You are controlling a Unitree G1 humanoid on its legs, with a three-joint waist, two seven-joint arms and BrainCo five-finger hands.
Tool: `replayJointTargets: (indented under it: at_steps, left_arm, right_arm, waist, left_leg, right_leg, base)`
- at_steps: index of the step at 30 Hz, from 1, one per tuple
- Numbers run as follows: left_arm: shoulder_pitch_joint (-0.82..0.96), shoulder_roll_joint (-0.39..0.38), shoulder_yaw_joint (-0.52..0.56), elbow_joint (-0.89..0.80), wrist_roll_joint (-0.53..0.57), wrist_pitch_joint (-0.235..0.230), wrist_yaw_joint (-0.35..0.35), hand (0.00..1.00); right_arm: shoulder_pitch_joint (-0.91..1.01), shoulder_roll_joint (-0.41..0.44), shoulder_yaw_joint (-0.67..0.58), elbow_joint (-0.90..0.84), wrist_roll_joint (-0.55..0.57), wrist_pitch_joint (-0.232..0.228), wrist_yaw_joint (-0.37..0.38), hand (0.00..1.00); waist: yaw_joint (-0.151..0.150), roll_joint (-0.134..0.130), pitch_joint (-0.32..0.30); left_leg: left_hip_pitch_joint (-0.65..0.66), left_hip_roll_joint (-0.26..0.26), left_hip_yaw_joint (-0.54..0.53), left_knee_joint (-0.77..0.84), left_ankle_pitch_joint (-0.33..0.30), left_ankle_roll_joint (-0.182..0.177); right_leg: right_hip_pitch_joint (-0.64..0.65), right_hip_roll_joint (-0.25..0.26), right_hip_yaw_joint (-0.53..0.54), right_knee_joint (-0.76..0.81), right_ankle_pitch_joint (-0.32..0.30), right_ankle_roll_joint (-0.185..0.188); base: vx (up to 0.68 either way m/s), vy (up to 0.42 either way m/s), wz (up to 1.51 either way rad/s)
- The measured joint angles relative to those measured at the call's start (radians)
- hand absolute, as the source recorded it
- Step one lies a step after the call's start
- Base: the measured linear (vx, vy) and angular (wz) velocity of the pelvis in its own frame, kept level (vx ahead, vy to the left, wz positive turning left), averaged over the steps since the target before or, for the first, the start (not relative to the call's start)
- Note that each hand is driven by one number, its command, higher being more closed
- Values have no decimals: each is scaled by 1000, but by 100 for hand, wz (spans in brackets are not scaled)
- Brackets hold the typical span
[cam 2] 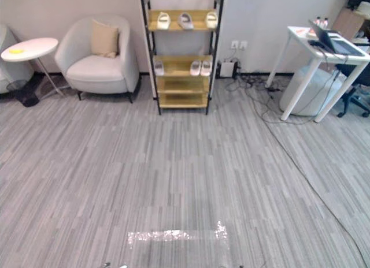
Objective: Organize the slippers on the shoe rack
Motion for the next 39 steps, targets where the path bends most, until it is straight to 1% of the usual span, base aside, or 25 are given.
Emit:
replayJointTargets:
  at_steps: [1, 2, 3, 5, 6, 7, 19, 24, 25, 28, 29, 31, 32, 33, 34, 35, 36, 37, 38, 39]
  left_arm:
    - [-1, -1, 0, 8, 1, 0, 0, 0]
    - [-2, -1, 0, 9, 2, 0, 0, 0]
    - [-2, -1, 0, 9, 2, 0, 0, 0]
    - [-3, 0, 0, 15, 2, -1, 0, 0]
    - [-3, -1, -1, 16, 3, -1, 1, 0]
    - [-3, -1, -1, 17, 3, -1, 2, 0]
    - [-16, 2, -1, 38, 3, -1, 8, 0]
    - [-25, 1, -1, 43, 2, -1, 26, 0]
    - [-31, 1, -1, 43, 2, -1, 26, 0]
    - [-39, 1, -1, 42, 2, -1, 27, 0]
    - [-43, 2, 0, 40, 2, -1, 27, 0]
    - [-51, 4, 2, 29, 2, -1, 27, 0]
    - [-53, 4, 12, 22, 2, -1, 27, 0]
    - [-52, 3, 35, 8, 1, -1, 27, 0]
    - [-52, 1, 43, 3, 1, 0, 27, 0]
    - [-50, -3, 55, -15, 1, 0, 28, 0]
    - [-49, -13, 82, -49, 0, -1, 28, 0]
    - [-49, -15, 86, -53, 0, -1, 29, 0]
    - [-46, -23, 93, -61, -1, -2, 33, 0]
    - [-46, -25, 93, -66, -9, -2, 39, 0]
  right_arm:
    - [-1, -1, 0, 2, -1, -1, 0, 0]
    - [-5, -1, 0, 3, -1, -1, 0, 0]
    - [-5, -1, 0, 4, -1, -1, 0, 0]
    - [-10, 0, 1, 7, -2, -2, -3, 0]
    - [-12, -1, 1, 10, -2, -2, -4, 0]
    - [-13, -1, 1, 15, -2, -3, -6, 0]
    - [-43, 5, 2, 29, -3, -11, -19, 0]
    - [-54, 5, 2, 29, -2, -17, -26, 0]
    - [-59, 5, 3, 27, -2, -24, -27, 0]
    - [-64, 5, 4, 27, -2, -25, -27, 0]
    - [-69, 5, 4, 26, -2, -26, -27, 0]
    - [-79, 6, 4, 25, -1, -28, -27, 0]
    - [-81, 8, 5, 25, -1, -29, -28, 0]
    - [-82, 12, 5, 22, -1, -29, -33, 0]
    - [-82, 12, 5, 20, -1, -30, -34, 0]
    - [-81, 13, 6, 13, -1, -30, -36, 0]
    - [-77, 12, 8, -27, -1, -32, -37, 0]
    - [-77, 11, 8, -31, -1, -32, -37, 0]
    - [-74, 10, 8, -51, 0, -31, -38, 0]
    - [-76, 10, 8, -62, 0, -31, -38, 0]
  waist:
    - [0, -2, -2]
    - [0, 4, -2]
    - [0, -3, 6]
    - [0, 2, 2]
    - [0, -4, 6]
    - [0, -1, 4]
    - [0, -3, 15]
    - [0, -1, 20]
    - [0, -1, 28]
    - [0, -1, 30]
    - [0, -2, 39]
    - [0, -6, 62]
    - [2, -10, 71]
    - [7, -17, 80]
    - [8, -18, 82]
    - [14, -20, 87]
    - [41, -17, 99]
    - [45, -18, 100]
    - [49, -11, 101]
    - [44, -6, 100]
  left_leg:
    - [1, 3, 0, -12, 6, -3]
    - [6, 5, 0, -19, 10, -5]
    - [10, 7, 1, -22, 10, -5]
    - [16, 10, 1, -30, 12, -7]
    - [19, 10, 1, -41, 15, -11]
    - [19, 11, 1, -47, 16, -12]
    - [28, 8, 1, -72, 17, -12]
    - [25, 7, -8, -73, 17, -12]
    - [22, 7, -16, -74, 18, -12]
    - [-9, 7, -24, -69, 21, -14]
    - [-18, 8, -25, -56, 17, -18]
    - [-59, 11, -30, 34, -24, -31]
    - [-85, 14, -27, 101, -53, -43]
    - [-136, 18, -20, 235, -88, -62]
    - [-150, 19, -20, 276, -97, -63]
    - [-189, 25, -15, 380, -108, -61]
    - [-258, 48, 16, 564, -113, -64]
    - [-274, 53, 20, 589, -114, -64]
    - [-306, 71, 38, 661, -138, -66]
    - [-349, 89, 65, 653, -171, -64]
  right_leg:
    - [2, 3, 0, -14, 8, 0]
    - [9, 7, 1, -26, 15, -3]
    - [18, 9, 2, -40, 22, -4]
    - [31, 13, 2, -67, 33, -4]
    - [32, 15, 1, -73, 35, -3]
    - [36, 17, 2, -84, 43, -4]
    - [54, 18, 0, -123, 52, -1]
    - [54, 17, -8, -126, 52, -1]
    - [53, 16, -16, -127, 51, -1]
    - [30, 16, -28, -130, 51, -1]
    - [27, 16, -31, -125, 50, -2]
    - [24, 16, -41, -113, 44, 0]
    - [27, 17, -41, -107, 38, -4]
    - [30, 16, -37, -84, 20, -15]
    - [31, 15, -32, -76, 14, -16]
    - [30, 16, -22, -51, -3, -20]
    - [31, 20, 11, -10, -32, -31]
    - [36, 21, 17, -7, -35, -34]
    - [42, 29, 24, 0, -52, -44]
    - [56, 28, 27, -5, -64, -47]
  base:
    - [6, -34, -2]
    - [13, -40, -3]
    - [31, -37, -4]
    - [28, -32, -3]
    - [37, -25, -5]
    - [40, -21, -5]
    - [37, -10, 1]
    - [-7, -12, 4]
    - [-28, -27, 14]
    - [-9, -22, 13]
    - [26, -17, 10]
    - [35, -22, 10]
    - [31, -36, 0]
    - [23, -32, -5]
    - [22, -33, -13]
    - [7, -25, -43]
    - [-3, -19, -46]
    - [50, 0, -49]
    - [112, 41, -11]
    - [114, 42, -6]
